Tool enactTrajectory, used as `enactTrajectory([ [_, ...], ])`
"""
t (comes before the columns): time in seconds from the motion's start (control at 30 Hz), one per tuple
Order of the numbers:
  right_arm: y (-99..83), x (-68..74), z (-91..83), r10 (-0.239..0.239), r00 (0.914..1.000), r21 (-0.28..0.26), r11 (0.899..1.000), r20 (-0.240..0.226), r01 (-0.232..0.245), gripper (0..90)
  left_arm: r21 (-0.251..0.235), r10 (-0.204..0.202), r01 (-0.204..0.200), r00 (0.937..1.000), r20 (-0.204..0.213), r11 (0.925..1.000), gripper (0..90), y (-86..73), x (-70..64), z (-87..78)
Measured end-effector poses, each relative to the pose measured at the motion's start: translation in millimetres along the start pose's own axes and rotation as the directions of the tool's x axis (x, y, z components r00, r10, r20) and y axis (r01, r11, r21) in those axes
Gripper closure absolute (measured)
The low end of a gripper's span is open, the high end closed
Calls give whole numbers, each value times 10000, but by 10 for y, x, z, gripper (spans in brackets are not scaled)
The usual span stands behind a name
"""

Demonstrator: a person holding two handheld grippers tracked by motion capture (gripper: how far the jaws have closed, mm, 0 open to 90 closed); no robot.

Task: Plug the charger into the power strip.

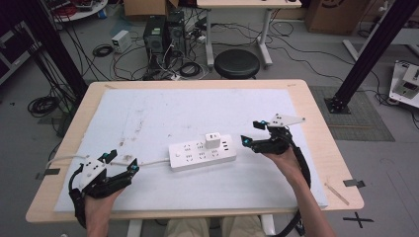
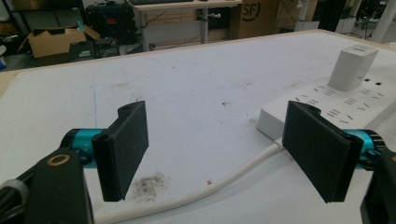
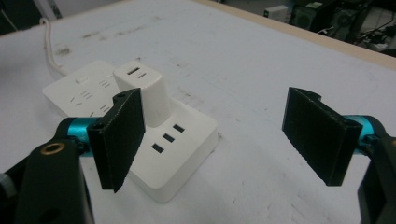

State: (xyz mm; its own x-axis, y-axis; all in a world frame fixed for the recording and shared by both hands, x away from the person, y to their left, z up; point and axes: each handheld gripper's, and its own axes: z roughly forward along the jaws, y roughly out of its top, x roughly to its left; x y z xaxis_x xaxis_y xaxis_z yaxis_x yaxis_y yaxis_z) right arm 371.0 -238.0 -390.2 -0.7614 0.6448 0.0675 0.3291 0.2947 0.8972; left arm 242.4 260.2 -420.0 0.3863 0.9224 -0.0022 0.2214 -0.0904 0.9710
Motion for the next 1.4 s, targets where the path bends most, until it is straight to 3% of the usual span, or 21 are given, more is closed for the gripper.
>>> enactTrajectory([
  [0.13, -89, 27, -135, 243, 9986, -466, 9987, 476, -221, 220, 15, 78, -78, 10000, -8, 10000, 228, 18, -3, 24],
  [0.17, -168, 43, -257, 524, 9945, -837, 9955, 907, -449, 220, 36, 82, -81, 10000, -38, 10000, 228, 29, -3, 43],
  [0.3, -209, 68, -317, 649, 9905, -893, 9945, 1211, -542, 220, 64, 79, -79, 9999, -70, 9999, 228, 37, -6, 56],
  [0.33, -324, 132, -436, 836, 9802, -1077, 9921, 1797, -648, 218, 63, 29, -29, 10000, -70, 10000, 228, 36, -14, 64],
  [0.43, -423, 174, -499, 964, 9734, -1207, 9901, 2079, -723, 217, 91, 4, -3, 9999, -128, 10000, 228, 27, -6, 75],
  [0.77, -630, 248, -595, 1498, 9647, -1263, 9841, 2165, -1245, 217, 79, -108, 109, 9998, -151, 9999, 228, 26, 23, 125],
  [0.87, -694, 254, -616, 1569, 9581, -1188, 9842, 2398, -1314, 218, 80, -62, 63, 9999, -88, 9999, 228, 37, 14, 153],
  [1.4, -762, 238, -656, 1731, 9539, -1149, 9822, 2453, -1487, 218, 127, -41, 42, 10000, -33, 9999, 228, 36, 19, 170],
])
